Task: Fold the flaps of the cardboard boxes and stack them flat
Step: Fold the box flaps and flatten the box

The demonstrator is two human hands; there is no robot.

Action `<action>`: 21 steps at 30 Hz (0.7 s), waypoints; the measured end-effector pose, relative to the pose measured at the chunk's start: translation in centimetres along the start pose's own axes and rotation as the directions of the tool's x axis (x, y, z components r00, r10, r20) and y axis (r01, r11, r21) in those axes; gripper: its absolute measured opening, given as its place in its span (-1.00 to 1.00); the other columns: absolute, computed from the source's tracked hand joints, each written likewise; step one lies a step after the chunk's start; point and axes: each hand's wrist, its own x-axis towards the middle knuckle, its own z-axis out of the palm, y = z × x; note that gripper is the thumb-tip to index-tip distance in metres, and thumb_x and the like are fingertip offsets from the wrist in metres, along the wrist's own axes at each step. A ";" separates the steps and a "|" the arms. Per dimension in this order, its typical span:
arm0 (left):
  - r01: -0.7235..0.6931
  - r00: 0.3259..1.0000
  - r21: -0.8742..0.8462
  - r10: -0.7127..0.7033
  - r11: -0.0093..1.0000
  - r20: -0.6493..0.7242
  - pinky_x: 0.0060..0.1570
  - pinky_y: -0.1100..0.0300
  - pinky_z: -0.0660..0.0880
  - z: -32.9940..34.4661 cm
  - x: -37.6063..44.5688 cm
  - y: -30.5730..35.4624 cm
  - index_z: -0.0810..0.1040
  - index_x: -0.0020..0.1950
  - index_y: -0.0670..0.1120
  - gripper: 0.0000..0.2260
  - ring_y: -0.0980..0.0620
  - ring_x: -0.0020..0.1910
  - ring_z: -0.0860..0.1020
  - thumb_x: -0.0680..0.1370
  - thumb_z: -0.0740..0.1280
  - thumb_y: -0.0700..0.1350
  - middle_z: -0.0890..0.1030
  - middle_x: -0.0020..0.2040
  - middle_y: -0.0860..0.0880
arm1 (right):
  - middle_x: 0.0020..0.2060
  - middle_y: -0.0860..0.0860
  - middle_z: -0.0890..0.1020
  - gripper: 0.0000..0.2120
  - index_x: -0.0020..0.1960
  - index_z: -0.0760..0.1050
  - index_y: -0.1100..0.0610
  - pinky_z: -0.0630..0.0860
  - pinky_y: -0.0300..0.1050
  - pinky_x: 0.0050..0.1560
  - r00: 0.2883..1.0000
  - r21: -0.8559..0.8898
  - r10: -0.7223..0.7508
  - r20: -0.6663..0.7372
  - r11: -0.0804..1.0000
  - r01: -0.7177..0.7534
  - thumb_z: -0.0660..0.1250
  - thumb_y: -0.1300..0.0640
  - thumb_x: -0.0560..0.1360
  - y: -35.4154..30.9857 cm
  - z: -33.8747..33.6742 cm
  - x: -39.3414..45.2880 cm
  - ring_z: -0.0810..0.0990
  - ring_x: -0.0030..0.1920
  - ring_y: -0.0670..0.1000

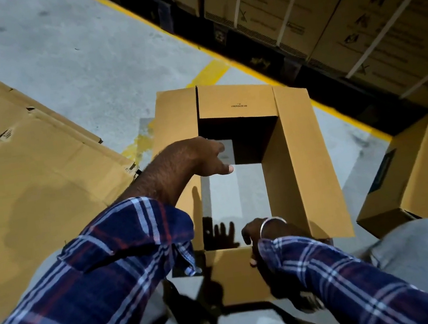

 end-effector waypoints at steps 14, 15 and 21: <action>0.007 0.988 -0.078 -0.018 0.997 -0.153 0.30 -0.15 0.47 -1.9 1.8 -2.0 0.33 0.56 0.04 -0.37 -0.14 0.41 0.45 0.60 0.20 0.36 0.47 0.47 -0.10 | 0.10 0.04 0.61 -0.46 0.28 0.58 0.12 0.57 0.03 0.21 0.792 0.887 0.462 -0.399 0.415 0.204 0.51 -0.04 0.35 9.0 -16.2 15.9 0.62 0.20 0.14; 0.003 0.986 -0.071 -0.015 0.997 -0.167 0.27 -0.14 0.48 -1.9 2.0 -2.0 0.34 0.55 0.05 -0.39 -0.15 0.39 0.46 0.60 0.19 0.36 0.49 0.45 -0.09 | 0.15 0.06 0.60 -0.43 0.36 0.53 0.15 0.56 0.02 0.16 0.790 0.907 0.481 -0.381 0.362 0.216 0.51 0.02 0.40 10.1 -17.2 17.8 0.59 0.22 0.13; 0.017 0.990 -0.017 -0.019 1.000 -0.140 0.07 -0.04 0.42 -2.1 2.0 -1.5 0.32 0.55 0.11 -0.43 -0.14 0.39 0.47 0.61 0.15 0.36 0.49 0.43 -0.07 | 0.30 0.13 0.59 -0.41 0.43 0.45 0.17 0.49 0.09 0.33 0.687 0.917 0.616 -0.385 0.176 0.357 0.47 0.10 0.43 11.0 -21.0 17.6 0.54 0.32 0.19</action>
